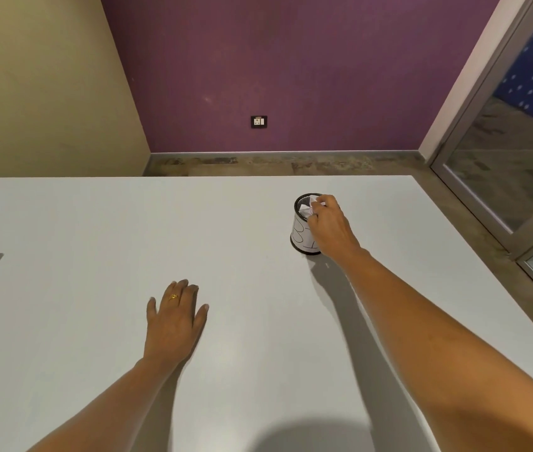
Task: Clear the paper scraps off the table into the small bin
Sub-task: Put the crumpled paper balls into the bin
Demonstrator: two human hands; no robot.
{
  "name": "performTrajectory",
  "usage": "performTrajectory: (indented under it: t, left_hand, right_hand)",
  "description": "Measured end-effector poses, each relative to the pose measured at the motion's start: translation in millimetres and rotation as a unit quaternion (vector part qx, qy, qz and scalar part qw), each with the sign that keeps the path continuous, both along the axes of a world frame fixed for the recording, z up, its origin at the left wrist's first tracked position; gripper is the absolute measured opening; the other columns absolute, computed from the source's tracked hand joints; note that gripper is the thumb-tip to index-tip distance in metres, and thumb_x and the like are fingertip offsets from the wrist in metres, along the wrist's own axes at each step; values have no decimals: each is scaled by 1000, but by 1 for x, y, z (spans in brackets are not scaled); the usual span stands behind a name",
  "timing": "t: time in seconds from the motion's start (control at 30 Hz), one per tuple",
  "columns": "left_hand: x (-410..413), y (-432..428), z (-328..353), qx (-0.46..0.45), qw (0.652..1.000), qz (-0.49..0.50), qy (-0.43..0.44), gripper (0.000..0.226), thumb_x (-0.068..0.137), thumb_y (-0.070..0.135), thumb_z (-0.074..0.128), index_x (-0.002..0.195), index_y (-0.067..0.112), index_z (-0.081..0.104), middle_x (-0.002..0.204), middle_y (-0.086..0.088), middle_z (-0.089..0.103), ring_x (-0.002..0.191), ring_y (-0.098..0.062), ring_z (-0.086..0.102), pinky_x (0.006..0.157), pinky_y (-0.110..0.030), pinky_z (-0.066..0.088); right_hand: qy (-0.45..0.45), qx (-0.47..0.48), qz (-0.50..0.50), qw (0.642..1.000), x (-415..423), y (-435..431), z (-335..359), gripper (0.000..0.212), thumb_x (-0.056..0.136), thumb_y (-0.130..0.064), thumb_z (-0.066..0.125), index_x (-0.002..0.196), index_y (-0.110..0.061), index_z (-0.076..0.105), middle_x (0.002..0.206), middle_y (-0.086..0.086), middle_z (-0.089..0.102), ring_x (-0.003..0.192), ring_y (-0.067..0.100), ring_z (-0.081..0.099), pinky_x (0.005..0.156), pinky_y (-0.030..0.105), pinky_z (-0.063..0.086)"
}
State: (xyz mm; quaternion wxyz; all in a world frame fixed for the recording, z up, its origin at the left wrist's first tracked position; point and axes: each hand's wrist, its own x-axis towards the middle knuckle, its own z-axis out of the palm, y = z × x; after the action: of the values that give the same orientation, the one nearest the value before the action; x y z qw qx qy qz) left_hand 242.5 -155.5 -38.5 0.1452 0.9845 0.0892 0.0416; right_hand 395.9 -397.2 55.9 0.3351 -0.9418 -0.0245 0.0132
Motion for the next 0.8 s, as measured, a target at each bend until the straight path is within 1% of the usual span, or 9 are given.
performTrajectory:
  t: [0.03, 0.1, 0.23, 0.37, 0.5, 0.57, 0.63, 0.7, 0.8]
  left_hand:
    - [-2, 0, 0, -3, 1000, -1, -7, 73, 82, 54, 13, 128, 10, 50, 143, -9, 46, 138, -24, 35, 110, -55, 24]
    - [-4, 0, -3, -11, 1000, 4, -9, 80, 77, 54, 6, 130, 12, 48, 145, -7, 44, 139, -22, 33, 113, -52, 21]
    - [-4, -1, -6, -24, 1000, 15, 3, 64, 84, 46, 18, 133, 15, 45, 148, -3, 39, 142, -19, 27, 116, -48, 16]
    - [-4, -1, -5, -29, 999, 18, 5, 58, 85, 42, 25, 132, 16, 46, 147, -3, 40, 141, -19, 28, 116, -48, 17]
    - [-4, -1, -6, -23, 1000, 17, 3, 62, 84, 46, 20, 131, 15, 47, 146, -3, 42, 141, -20, 30, 116, -49, 18]
    - [-3, -1, -6, -20, 1000, 16, -3, 70, 81, 52, 13, 130, 16, 47, 146, -3, 42, 140, -19, 30, 115, -49, 18]
    - [-3, -1, -6, -19, 1000, 17, -7, 75, 78, 54, 10, 129, 16, 48, 145, -4, 43, 140, -20, 32, 115, -49, 19]
    - [-3, -1, -7, -24, 999, 20, -6, 67, 82, 51, 16, 128, 15, 49, 144, -4, 44, 139, -21, 32, 114, -50, 19]
    - [-3, -2, -6, -32, 999, 24, 1, 57, 84, 43, 26, 129, 16, 48, 145, -4, 43, 140, -20, 31, 115, -49, 18]
  right_hand:
    - [-12, -40, 11, 999, 0, 1, -2, 39, 99, -21, 31, 132, -7, 47, 143, 9, 40, 128, 29, 40, 104, 40, 36]
    - [-44, -98, 21, 994, -2, 1, -4, 40, 98, -21, 34, 127, -3, 54, 140, 13, 45, 130, 30, 38, 109, 39, 32]
    - [-53, -194, 45, 978, 0, -1, -8, 39, 97, -25, 36, 115, -1, 60, 128, 16, 55, 120, 29, 48, 116, 42, 19]
    - [-61, -187, 47, 979, 4, 0, -11, 35, 95, -28, 37, 107, -2, 56, 111, 16, 65, 108, 31, 56, 115, 49, 17]
    - [-69, -205, 44, 975, 8, 4, -17, 34, 94, -31, 37, 110, -3, 49, 92, 18, 69, 98, 32, 62, 115, 53, 10]
    - [-60, -217, 38, 974, 10, 7, -18, 37, 94, -33, 36, 111, -2, 49, 93, 21, 69, 100, 33, 62, 115, 55, 7]
    - [-34, -217, 34, 975, 15, 9, -16, 42, 95, -35, 32, 109, 0, 51, 102, 23, 66, 106, 34, 59, 115, 56, 4]
    - [-10, -220, 35, 975, 20, 11, -14, 45, 96, -35, 29, 108, 1, 53, 109, 24, 63, 111, 35, 55, 114, 58, 2]
    - [-1, -237, 40, 971, 23, 12, -15, 45, 96, -33, 26, 109, 0, 55, 112, 22, 62, 115, 35, 52, 113, 59, 1]
